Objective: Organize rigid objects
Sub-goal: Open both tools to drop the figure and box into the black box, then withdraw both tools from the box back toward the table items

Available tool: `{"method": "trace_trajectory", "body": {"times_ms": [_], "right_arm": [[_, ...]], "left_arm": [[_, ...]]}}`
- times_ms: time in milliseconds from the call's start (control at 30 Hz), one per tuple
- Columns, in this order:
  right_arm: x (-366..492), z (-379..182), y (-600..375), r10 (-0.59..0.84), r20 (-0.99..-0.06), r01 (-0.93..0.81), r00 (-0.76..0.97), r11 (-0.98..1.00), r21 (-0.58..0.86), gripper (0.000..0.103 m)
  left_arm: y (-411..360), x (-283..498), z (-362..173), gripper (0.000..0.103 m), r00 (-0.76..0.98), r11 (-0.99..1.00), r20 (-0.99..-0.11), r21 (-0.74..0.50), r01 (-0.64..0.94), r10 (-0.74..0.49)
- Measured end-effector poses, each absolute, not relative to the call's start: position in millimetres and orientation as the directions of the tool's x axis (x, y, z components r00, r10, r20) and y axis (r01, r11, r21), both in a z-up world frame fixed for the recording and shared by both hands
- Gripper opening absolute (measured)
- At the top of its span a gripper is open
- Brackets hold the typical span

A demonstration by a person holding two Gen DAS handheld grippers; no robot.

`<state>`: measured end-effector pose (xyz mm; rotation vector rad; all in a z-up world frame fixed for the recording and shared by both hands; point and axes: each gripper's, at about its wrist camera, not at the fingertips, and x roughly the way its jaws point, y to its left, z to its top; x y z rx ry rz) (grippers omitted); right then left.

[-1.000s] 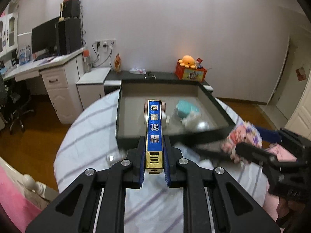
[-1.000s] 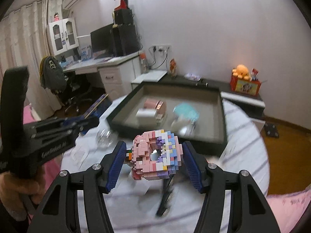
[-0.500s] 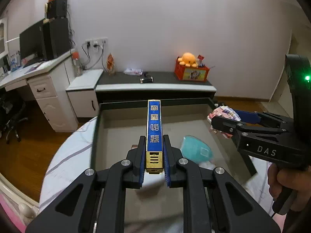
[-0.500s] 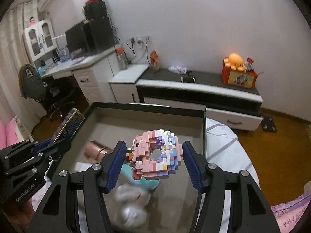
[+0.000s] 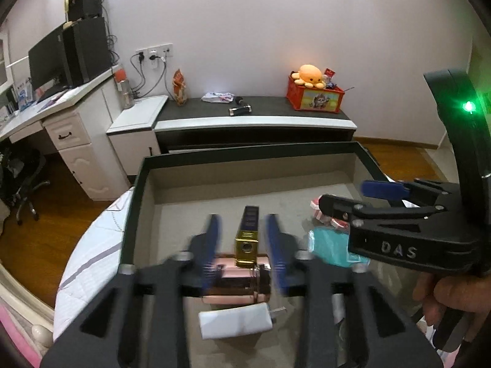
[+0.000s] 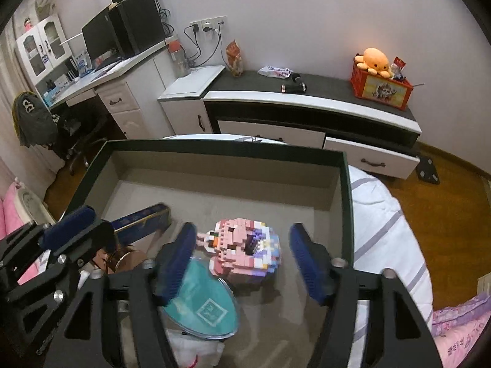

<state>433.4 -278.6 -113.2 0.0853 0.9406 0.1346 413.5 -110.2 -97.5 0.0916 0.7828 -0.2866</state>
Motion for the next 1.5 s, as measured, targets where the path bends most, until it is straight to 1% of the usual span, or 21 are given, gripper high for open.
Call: {"method": "trace_trajectory", "body": {"times_ms": [33, 67, 100, 167, 233, 300, 500, 667, 833, 967, 1100, 1300, 1433, 1500], "right_arm": [[432, -112, -279, 0.155, -0.794, -0.074, 0.588, 0.988, 0.138, 0.083], [429, -110, -279, 0.158, -0.790, -0.076, 0.592, 0.987, 0.141, 0.083], [427, -108, -278, 0.164, -0.788, -0.081, 0.593, 0.986, 0.144, 0.084], [420, -103, -278, 0.173, -0.780, -0.084, 0.601, 0.985, 0.154, 0.089], [411, -96, -280, 0.176, -0.765, -0.068, 0.620, 0.983, 0.171, 0.103], [401, -89, -280, 0.163, -0.752, -0.055, 0.638, 0.984, 0.167, 0.103], [352, -66, -277, 0.187, -0.694, -0.068, 0.695, 0.978, 0.195, 0.103], [302, -45, -277, 0.184, -0.642, -0.066, 0.744, 0.977, 0.203, 0.103], [250, -35, -277, 0.177, -0.597, -0.057, 0.783, 0.975, 0.215, 0.103], [212, -37, -279, 0.139, -0.576, -0.030, 0.805, 0.981, 0.194, 0.103], [180, -45, -279, 0.103, -0.576, 0.001, 0.811, 0.984, 0.178, 0.103], [139, -67, -275, 0.068, -0.600, 0.033, 0.797, 0.987, 0.155, 0.103], [127, -91, -267, 0.071, -0.648, 0.020, 0.758, 0.991, 0.133, 0.103], [124, -102, -263, 0.085, -0.673, 0.013, 0.735, 0.990, 0.140, 0.103]], "left_arm": [[-109, 412, -95, 0.068, 0.682, 0.960, -0.699, -0.020, 0.280, -0.214], [-106, 408, -92, 0.081, 0.698, 0.963, -0.687, -0.012, 0.270, -0.205], [-104, 404, -88, 0.086, 0.712, 0.965, -0.675, -0.005, 0.262, -0.196], [-99, 396, -80, 0.100, 0.721, 0.965, -0.664, 0.000, 0.262, -0.196], [-94, 388, -72, 0.101, 0.731, 0.968, -0.657, 0.007, 0.250, -0.183], [-89, 375, -64, 0.103, 0.740, 0.969, -0.647, 0.004, 0.246, -0.185], [-74, 330, -42, 0.103, 0.781, 0.975, -0.600, 0.008, 0.220, -0.172], [-55, 283, -27, 0.103, 0.809, 0.982, -0.563, -0.031, 0.185, -0.170], [-42, 238, -22, 0.103, 0.830, 0.989, -0.539, -0.032, 0.147, -0.141], [-36, 212, -27, 0.103, 0.830, 0.992, -0.545, -0.036, 0.119, -0.119], [-30, 188, -37, 0.103, 0.824, 0.995, -0.558, -0.037, 0.095, -0.100], [-26, 157, -56, 0.103, 0.804, 0.995, -0.587, -0.054, 0.078, -0.095], [-31, 140, -76, 0.103, 0.787, 0.996, -0.613, -0.009, 0.087, -0.075], [-29, 136, -88, 0.103, 0.762, 0.996, -0.643, -0.014, 0.085, -0.075]]}}
